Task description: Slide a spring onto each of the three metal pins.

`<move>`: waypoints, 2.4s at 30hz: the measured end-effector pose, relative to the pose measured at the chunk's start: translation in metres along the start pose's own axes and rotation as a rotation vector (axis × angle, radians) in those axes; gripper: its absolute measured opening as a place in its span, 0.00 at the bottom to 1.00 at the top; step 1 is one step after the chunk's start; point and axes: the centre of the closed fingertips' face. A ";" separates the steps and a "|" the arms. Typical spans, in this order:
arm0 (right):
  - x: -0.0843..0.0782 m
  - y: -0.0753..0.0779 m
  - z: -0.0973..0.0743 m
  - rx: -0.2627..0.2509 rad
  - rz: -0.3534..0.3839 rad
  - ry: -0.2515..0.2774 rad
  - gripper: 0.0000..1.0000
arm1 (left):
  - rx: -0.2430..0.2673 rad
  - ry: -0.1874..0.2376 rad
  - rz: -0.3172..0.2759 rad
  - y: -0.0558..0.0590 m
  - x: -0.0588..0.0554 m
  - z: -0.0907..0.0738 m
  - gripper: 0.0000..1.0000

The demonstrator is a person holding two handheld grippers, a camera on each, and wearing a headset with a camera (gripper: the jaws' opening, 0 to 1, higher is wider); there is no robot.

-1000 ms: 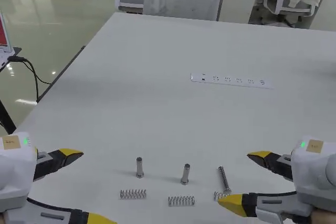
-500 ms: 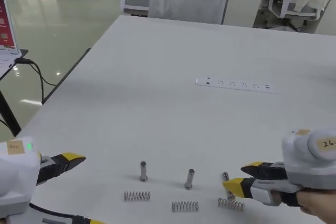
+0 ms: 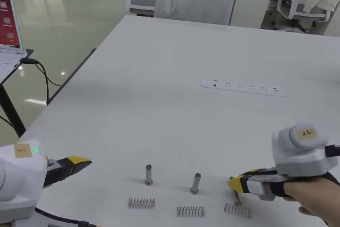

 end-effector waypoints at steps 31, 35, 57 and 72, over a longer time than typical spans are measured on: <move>-0.004 0.005 0.006 -0.063 0.003 -0.018 0.05 | -0.003 -0.003 -0.006 0.004 -0.003 0.000 0.98; 0.000 0.002 0.001 -0.051 0.027 0.018 0.05 | 0.001 -0.001 -0.008 0.003 -0.003 0.000 0.98; 0.010 -0.003 -0.018 -0.074 -0.015 0.153 0.05 | -0.005 0.003 0.000 0.007 -0.001 0.002 0.98; 0.006 -0.007 -0.025 -0.105 -0.107 0.184 0.05 | -0.012 0.001 0.006 0.008 0.000 0.004 0.98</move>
Point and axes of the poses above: the centre of the closed fingertips' face, and the gripper's own axes: z roughly forward along the fingers, y roughly to its right, x roughly out of its top, and after that the axes turned 6 degrees about -x, right-handed
